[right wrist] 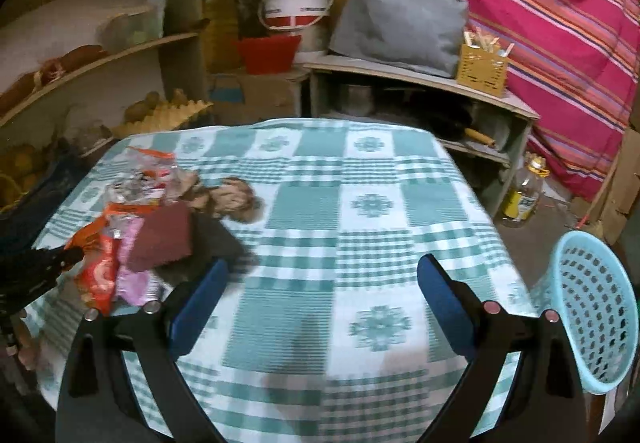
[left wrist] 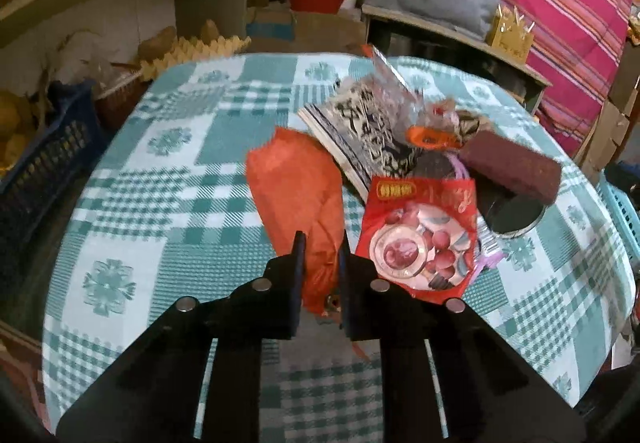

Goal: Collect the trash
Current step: 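Return to the table and grasp the orange bag with the left tool, then grasp the second maroon scouring pad with the right tool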

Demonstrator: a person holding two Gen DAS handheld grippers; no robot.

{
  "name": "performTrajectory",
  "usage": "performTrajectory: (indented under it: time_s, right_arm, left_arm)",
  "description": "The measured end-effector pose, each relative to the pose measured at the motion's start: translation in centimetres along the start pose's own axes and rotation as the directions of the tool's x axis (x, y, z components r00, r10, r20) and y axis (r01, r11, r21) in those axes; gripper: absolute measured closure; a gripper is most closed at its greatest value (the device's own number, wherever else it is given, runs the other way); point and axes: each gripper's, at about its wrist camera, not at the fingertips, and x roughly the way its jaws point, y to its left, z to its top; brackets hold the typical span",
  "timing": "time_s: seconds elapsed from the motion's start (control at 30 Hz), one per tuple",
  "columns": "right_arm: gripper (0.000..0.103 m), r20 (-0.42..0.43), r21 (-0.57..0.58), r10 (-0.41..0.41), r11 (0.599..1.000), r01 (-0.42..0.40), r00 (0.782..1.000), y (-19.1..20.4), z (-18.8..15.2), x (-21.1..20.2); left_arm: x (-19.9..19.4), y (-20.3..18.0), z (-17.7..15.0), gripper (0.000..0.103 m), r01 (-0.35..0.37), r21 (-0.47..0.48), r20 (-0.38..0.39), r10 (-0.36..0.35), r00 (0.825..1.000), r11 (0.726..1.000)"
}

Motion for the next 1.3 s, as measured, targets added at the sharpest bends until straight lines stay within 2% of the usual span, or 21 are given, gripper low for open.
performTrajectory:
  time_s: [0.17,0.27,0.43,0.6,0.73,0.8,0.87,0.9,1.07,1.3]
  right_arm:
    - [0.009,0.003,-0.028,0.067,0.997,-0.067,0.998,3.0,0.2,0.1]
    - [0.009,-0.023,-0.083,0.102,0.991,-0.103,0.995,5.9,0.2,0.9]
    - [0.009,-0.056,-0.148,0.099,0.983,-0.106,0.994,9.3,0.0,2.9]
    - [0.009,-0.085,-0.152,0.092,0.983,-0.104,0.992,10.6,0.3,4.5]
    - [0.01,-0.102,-0.21,0.059,0.974,-0.079,0.993,11.8,0.1,5.4]
    - [0.014,-0.095,-0.237,0.046,0.969,-0.067,0.994,12.2,0.0,5.6]
    - [0.035,-0.11,-0.259,0.046,0.963,-0.073,0.993,12.6,0.0,6.0]
    - [0.04,-0.131,-0.263,0.054,0.961,-0.087,0.99,12.7,-0.1,6.3]
    - [0.042,-0.122,-0.256,0.064,0.962,-0.094,0.99,12.3,0.1,6.2]
    - [0.043,-0.049,-0.212,0.077,0.973,-0.086,0.996,10.7,1.0,4.1]
  left_arm:
    - [-1.8,0.6,0.6,0.09,-0.007,-0.022,0.053,0.008,0.999,1.0]
    - [-2.6,0.9,0.9,0.09,-0.026,-0.017,0.08,0.027,0.996,1.0]
    - [-3.5,1.3,1.0,0.09,-0.044,0.004,0.11,0.043,0.993,0.999]
    - [-3.4,2.2,1.1,0.09,-0.043,-0.015,0.106,0.044,0.993,0.999]
    - [-3.0,2.7,1.3,0.09,-0.05,-0.026,0.097,0.053,0.994,0.998]
    - [-3.0,2.7,1.3,0.09,-0.051,-0.023,0.098,0.053,0.994,0.998]
    - [-3.1,2.5,1.4,0.09,-0.055,-0.014,0.106,0.056,0.993,0.998]
    - [-3.2,2.4,1.5,0.09,-0.055,-0.009,0.11,0.056,0.992,0.998]
    - [-3.1,2.4,1.4,0.09,-0.057,-0.012,0.112,0.058,0.992,0.998]
    - [-4.1,1.8,1.9,0.09,-0.066,-0.022,0.138,0.069,0.988,0.998]
